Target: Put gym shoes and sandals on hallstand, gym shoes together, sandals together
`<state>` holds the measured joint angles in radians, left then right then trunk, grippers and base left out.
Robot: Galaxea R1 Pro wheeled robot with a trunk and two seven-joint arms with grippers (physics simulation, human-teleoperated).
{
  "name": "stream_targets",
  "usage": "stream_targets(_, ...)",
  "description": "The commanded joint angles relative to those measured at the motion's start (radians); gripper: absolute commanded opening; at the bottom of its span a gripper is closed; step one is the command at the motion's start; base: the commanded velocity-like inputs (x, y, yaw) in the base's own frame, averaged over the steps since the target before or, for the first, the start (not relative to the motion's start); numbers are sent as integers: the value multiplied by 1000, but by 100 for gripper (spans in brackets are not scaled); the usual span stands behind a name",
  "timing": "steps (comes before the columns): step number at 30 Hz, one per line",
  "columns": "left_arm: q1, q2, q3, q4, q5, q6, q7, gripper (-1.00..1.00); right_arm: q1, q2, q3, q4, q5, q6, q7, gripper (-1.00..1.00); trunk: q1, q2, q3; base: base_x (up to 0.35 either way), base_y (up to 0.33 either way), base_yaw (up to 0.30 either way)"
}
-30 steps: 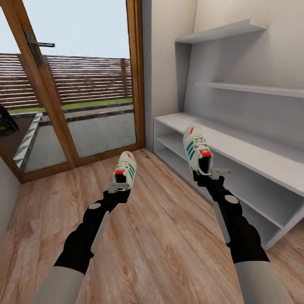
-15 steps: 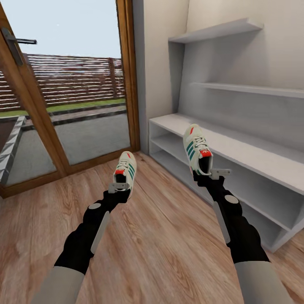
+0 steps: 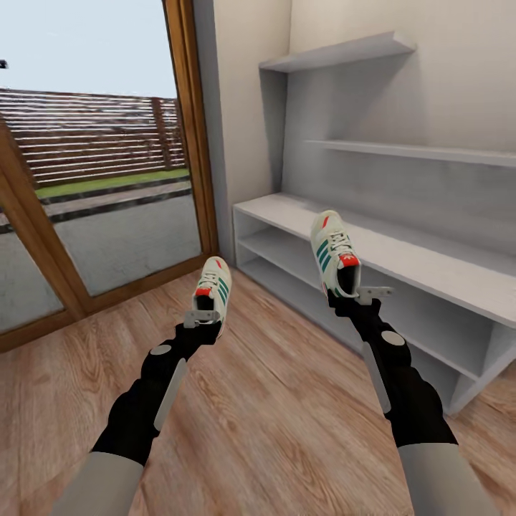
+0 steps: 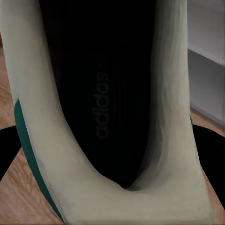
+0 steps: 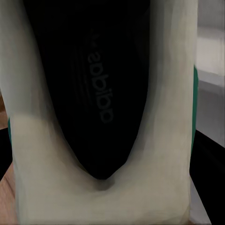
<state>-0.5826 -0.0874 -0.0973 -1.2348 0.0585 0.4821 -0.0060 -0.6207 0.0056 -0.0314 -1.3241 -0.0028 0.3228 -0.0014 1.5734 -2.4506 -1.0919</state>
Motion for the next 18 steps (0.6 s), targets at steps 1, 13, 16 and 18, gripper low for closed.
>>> stream_targets(1,0,0,1,-2,5,6,0,-100,-1,1,-1,-1,0,5,0,-100,0,0,-1,3,4,-253)
stream_targets(13,0,0,1,-2,5,6,0,-100,-1,1,-1,-1,0,5,0,-100,0,0,-1,0,0,-253)
stream_targets(16,0,0,1,-2,6,6,0,-100,-1,1,-1,-1,0,5,0,-100,0,0,-1,0,17,-253)
stream_targets(18,0,0,1,-2,6,6,0,-100,-1,1,-1,-1,0,5,0,-100,0,0,-1,28,104,-253)
